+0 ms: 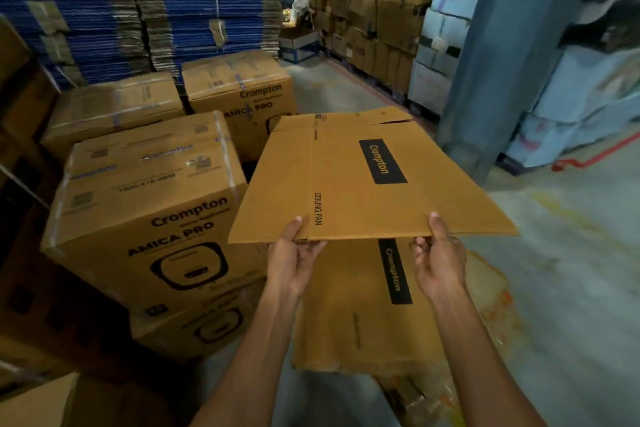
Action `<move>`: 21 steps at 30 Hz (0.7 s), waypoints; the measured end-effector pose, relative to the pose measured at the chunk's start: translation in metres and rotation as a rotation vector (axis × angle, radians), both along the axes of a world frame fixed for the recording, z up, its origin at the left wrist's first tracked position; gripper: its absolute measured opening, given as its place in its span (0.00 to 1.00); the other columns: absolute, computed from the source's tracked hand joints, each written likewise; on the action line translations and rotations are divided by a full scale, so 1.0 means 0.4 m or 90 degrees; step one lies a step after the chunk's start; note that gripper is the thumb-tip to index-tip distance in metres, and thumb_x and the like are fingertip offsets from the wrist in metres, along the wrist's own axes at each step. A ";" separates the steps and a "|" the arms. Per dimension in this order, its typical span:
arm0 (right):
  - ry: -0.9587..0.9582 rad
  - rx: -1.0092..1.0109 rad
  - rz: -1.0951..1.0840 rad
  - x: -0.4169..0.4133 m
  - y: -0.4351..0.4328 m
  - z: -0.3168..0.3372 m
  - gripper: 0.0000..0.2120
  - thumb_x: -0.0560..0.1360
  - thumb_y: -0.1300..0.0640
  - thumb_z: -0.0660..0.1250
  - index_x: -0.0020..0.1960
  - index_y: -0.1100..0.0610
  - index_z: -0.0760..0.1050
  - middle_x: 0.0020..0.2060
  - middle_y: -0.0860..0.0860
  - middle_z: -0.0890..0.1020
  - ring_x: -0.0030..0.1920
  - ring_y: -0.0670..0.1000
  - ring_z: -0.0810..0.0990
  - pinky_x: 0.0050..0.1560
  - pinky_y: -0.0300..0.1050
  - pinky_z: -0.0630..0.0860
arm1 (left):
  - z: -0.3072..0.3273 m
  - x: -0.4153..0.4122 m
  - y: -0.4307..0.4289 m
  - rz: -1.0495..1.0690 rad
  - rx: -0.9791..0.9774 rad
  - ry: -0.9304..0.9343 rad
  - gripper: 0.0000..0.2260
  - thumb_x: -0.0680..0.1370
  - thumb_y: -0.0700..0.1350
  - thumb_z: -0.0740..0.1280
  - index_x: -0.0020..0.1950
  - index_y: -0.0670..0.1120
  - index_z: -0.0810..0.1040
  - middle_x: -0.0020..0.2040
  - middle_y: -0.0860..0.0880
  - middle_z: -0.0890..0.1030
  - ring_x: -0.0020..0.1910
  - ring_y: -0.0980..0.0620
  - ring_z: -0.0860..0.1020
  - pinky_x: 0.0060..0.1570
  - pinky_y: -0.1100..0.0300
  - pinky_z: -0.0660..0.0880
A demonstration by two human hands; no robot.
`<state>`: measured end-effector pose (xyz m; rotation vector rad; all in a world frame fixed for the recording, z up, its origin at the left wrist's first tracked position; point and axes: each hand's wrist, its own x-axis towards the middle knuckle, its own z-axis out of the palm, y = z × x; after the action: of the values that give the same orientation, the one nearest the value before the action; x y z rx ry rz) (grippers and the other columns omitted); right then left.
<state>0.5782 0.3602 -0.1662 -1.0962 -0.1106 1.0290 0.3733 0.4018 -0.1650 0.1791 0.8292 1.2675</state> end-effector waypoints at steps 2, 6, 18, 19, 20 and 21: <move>0.010 -0.011 -0.021 0.034 -0.018 -0.038 0.07 0.81 0.55 0.68 0.50 0.58 0.75 0.36 0.51 0.78 0.27 0.45 0.72 0.25 0.37 0.70 | -0.038 0.033 0.001 -0.024 -0.021 0.023 0.16 0.83 0.39 0.64 0.71 0.45 0.72 0.61 0.41 0.84 0.54 0.46 0.84 0.46 0.48 0.80; 0.019 -0.065 -0.037 0.079 -0.035 -0.137 0.09 0.82 0.55 0.68 0.45 0.59 0.75 0.31 0.52 0.76 0.26 0.46 0.70 0.24 0.38 0.67 | -0.140 0.076 -0.002 -0.066 -0.079 0.058 0.12 0.82 0.40 0.66 0.66 0.47 0.75 0.56 0.43 0.85 0.53 0.46 0.84 0.51 0.49 0.80; 0.098 -0.296 -0.018 0.143 -0.086 -0.544 0.10 0.82 0.52 0.66 0.46 0.57 0.72 0.28 0.49 0.68 0.21 0.44 0.67 0.20 0.36 0.63 | -0.498 0.097 -0.064 -0.180 -0.392 0.099 0.10 0.79 0.42 0.72 0.55 0.39 0.76 0.54 0.38 0.82 0.54 0.38 0.81 0.39 0.49 0.84; 0.101 -0.322 -0.019 0.144 -0.090 -0.566 0.11 0.82 0.52 0.67 0.45 0.57 0.72 0.29 0.50 0.68 0.22 0.44 0.67 0.20 0.36 0.64 | -0.525 0.097 -0.068 -0.173 -0.425 0.105 0.12 0.77 0.43 0.74 0.54 0.37 0.75 0.55 0.37 0.81 0.57 0.37 0.81 0.34 0.51 0.84; 0.106 -0.350 -0.025 0.145 -0.093 -0.590 0.12 0.81 0.51 0.68 0.45 0.57 0.72 0.29 0.50 0.69 0.22 0.44 0.67 0.20 0.35 0.65 | -0.553 0.100 -0.071 -0.160 -0.444 0.107 0.13 0.77 0.42 0.74 0.53 0.37 0.75 0.58 0.36 0.80 0.60 0.35 0.79 0.30 0.53 0.83; 0.111 -0.378 -0.033 0.145 -0.095 -0.613 0.13 0.80 0.51 0.69 0.44 0.58 0.72 0.29 0.51 0.70 0.23 0.45 0.68 0.21 0.35 0.67 | -0.581 0.103 -0.073 -0.142 -0.453 0.106 0.12 0.77 0.41 0.74 0.53 0.37 0.74 0.61 0.35 0.79 0.63 0.33 0.78 0.28 0.54 0.83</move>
<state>0.6361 0.3222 -0.4116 -1.5247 0.3855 1.1376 0.4145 0.3726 -0.3973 -0.1936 1.3152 0.6977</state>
